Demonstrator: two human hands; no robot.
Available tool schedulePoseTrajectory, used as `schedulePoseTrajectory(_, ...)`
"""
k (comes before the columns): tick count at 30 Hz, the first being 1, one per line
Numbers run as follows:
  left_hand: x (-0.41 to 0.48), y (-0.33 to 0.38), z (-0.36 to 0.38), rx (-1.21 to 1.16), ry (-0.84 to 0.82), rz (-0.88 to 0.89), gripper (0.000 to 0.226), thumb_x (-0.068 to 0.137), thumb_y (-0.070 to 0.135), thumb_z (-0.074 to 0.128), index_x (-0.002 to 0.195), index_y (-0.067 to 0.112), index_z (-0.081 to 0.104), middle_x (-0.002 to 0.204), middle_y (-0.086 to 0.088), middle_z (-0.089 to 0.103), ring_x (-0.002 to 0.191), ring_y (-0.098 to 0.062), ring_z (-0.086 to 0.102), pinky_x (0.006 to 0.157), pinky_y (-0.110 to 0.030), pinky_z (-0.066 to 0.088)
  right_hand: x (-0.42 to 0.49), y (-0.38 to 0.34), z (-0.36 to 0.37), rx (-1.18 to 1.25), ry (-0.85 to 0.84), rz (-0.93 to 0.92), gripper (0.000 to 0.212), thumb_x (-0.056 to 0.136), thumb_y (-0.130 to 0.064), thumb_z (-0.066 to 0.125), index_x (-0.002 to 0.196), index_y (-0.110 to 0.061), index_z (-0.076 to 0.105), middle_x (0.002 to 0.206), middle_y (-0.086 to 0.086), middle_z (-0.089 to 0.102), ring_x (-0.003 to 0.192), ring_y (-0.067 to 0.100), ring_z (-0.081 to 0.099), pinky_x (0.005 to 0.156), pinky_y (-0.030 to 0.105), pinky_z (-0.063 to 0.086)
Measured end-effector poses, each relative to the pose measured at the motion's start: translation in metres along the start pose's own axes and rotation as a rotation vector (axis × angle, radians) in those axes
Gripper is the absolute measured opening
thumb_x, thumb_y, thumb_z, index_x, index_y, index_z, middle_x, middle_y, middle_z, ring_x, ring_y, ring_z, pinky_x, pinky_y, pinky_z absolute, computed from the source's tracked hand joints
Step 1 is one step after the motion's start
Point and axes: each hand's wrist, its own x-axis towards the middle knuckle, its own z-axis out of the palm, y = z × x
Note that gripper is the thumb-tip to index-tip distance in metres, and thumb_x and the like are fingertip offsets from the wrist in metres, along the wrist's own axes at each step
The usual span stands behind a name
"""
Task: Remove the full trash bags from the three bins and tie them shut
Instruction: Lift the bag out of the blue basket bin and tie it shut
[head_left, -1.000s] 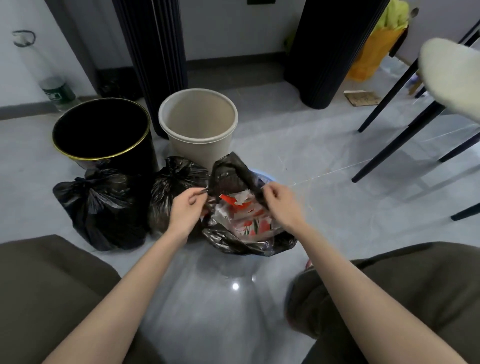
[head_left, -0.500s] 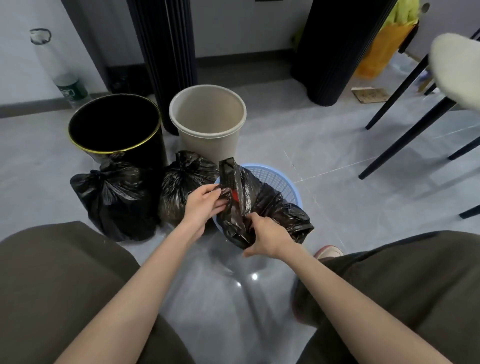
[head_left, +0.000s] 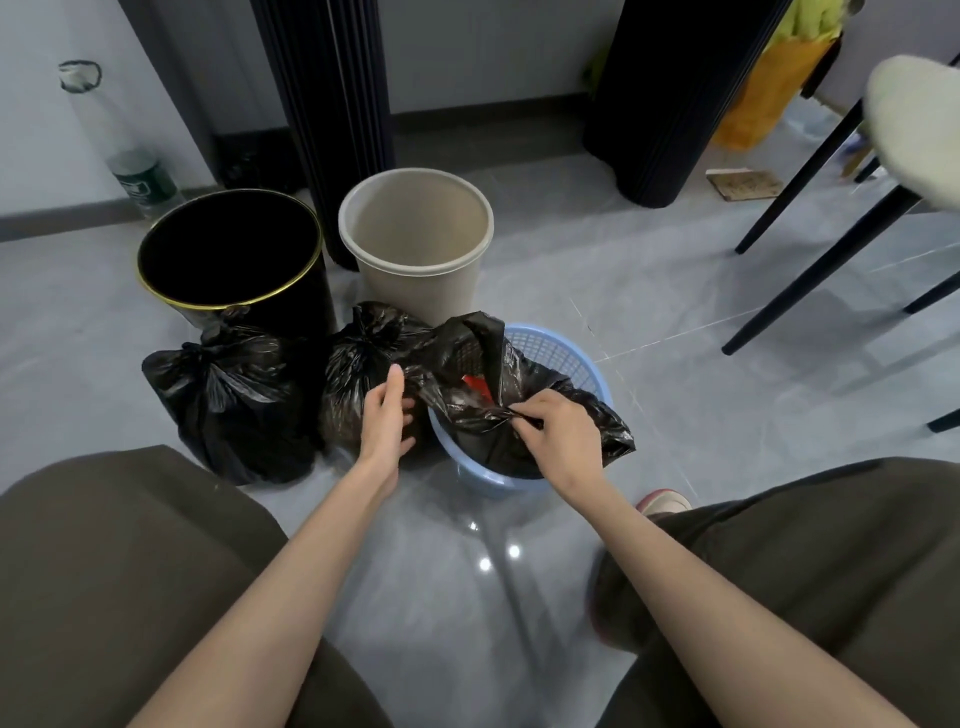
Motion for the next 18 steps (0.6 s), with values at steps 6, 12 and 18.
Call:
schedulePoseTrajectory(6, -0.011, -0.022, 0.013, 0.003, -0.196, -0.320, 0.077, 0.084, 0.071, 0.037, 0.148, 0.033, 0.016, 0.151, -0.013, 0.030, 0.128, -0.038, 0.043, 0.093, -0.055, 0.047, 0.012, -0.002, -0.011, -0.008, 0.184, -0.047, 0.018, 0.086, -0.019, 0.066, 0.101, -0.018, 0.075, 0.092, -0.004, 0.069, 0.082, 0.019, 0.064, 0.068, 0.032, 0.047)
schedulePoseTrajectory(12, -0.019, -0.028, 0.040, 0.079, -0.325, -0.303, 0.080, 0.087, 0.048, 0.059, 0.148, 0.035, 0.009, 0.151, -0.011, 0.032, 0.119, -0.043, 0.051, 0.089, -0.050, 0.052, 0.024, -0.003, -0.020, 0.089, 0.132, -0.069, 0.017, 0.084, -0.013, 0.069, 0.100, -0.012, 0.076, 0.088, 0.003, 0.070, 0.078, 0.022, 0.065, 0.072, 0.035, 0.050)
schedulePoseTrajectory(18, -0.013, -0.032, 0.047, 0.142, -0.270, -0.164, 0.053, 0.098, 0.024, 0.047, 0.145, 0.033, 0.024, 0.137, -0.011, 0.050, 0.084, -0.036, 0.068, 0.075, -0.041, 0.058, 0.027, -0.009, -0.026, 0.132, 0.130, -0.078, 0.019, 0.086, -0.008, 0.067, 0.103, -0.008, 0.074, 0.089, 0.004, 0.068, 0.080, 0.018, 0.062, 0.076, 0.030, 0.049)
